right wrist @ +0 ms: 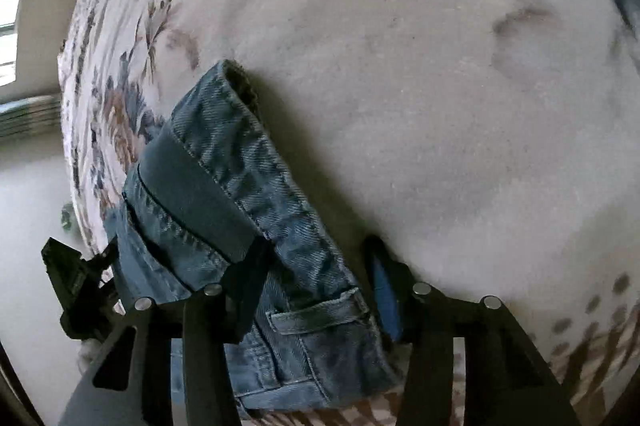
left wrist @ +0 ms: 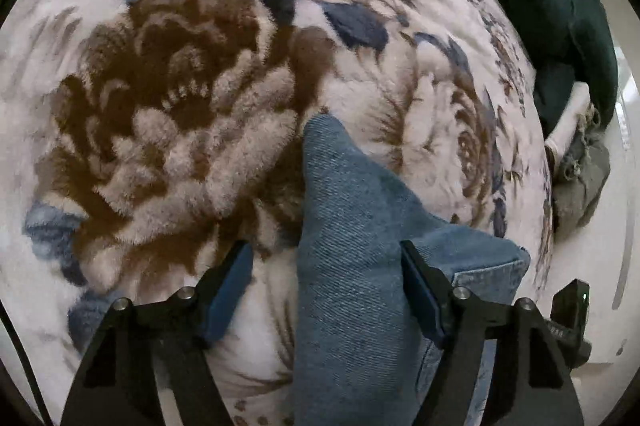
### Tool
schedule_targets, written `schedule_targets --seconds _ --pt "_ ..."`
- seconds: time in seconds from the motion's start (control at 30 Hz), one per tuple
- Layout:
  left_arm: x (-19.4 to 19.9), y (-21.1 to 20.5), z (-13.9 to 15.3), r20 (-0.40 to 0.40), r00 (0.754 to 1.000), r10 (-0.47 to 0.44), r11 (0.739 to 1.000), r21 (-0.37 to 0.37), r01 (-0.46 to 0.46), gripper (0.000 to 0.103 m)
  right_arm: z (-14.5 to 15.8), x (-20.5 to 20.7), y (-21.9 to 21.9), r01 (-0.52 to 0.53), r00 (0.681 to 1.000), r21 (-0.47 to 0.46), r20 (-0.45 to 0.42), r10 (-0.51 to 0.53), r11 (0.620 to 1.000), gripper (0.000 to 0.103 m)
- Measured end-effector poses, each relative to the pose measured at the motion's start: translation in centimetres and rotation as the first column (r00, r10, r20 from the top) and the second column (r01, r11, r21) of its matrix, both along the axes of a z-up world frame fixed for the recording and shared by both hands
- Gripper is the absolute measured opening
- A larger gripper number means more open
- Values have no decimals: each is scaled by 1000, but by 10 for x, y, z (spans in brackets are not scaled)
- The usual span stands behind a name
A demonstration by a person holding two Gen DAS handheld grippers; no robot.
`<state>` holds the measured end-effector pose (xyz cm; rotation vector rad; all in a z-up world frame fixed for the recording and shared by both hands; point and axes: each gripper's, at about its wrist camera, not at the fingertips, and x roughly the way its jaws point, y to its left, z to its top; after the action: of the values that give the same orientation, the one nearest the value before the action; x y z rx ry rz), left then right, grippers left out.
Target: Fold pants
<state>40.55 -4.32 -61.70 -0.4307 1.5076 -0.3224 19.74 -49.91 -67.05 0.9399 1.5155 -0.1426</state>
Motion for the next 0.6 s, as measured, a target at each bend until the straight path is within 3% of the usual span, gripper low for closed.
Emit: schedule_targets --seconds 0.07,0.13,0.17,0.2,0.23,0.33,0.4,0.47,0.53,0.6 --pt "-2 1 13 -17 1000 14 1000 -15 -14 73 11 -2 3 -10 1000 7 -5 10 1000 62" --pt "-12 5 37 15 1000 14 999 -37 -14 74 31 -21 0 36 999 61 24 -37 997 69" --pt "-19 7 48 42 999 11 999 -48 -9 79 39 -32 0 59 997 80 44 -62 995 75" --pt "-28 7 56 64 998 8 998 -58 -4 90 47 -45 2 82 994 110 68 -90 991 76" --pt "-36 7 59 65 998 6 997 -75 -1 95 51 -57 5 102 990 139 82 -114 985 76" --pt "-64 13 47 -18 999 31 990 -138 -33 98 45 -89 18 190 974 233 78 -214 954 76" --pt "-78 12 29 -72 996 44 992 -116 -53 98 33 -101 25 249 961 258 54 -271 934 76" --pt "-87 9 14 -122 991 48 991 -118 -62 98 34 -119 24 342 935 212 16 -353 916 76" --pt "-93 8 9 -130 990 56 990 -125 -72 98 39 -136 11 398 910 194 44 -413 897 76" --pt "-97 9 6 -138 989 52 990 -124 -69 98 41 -144 10 373 920 200 47 -389 906 77"
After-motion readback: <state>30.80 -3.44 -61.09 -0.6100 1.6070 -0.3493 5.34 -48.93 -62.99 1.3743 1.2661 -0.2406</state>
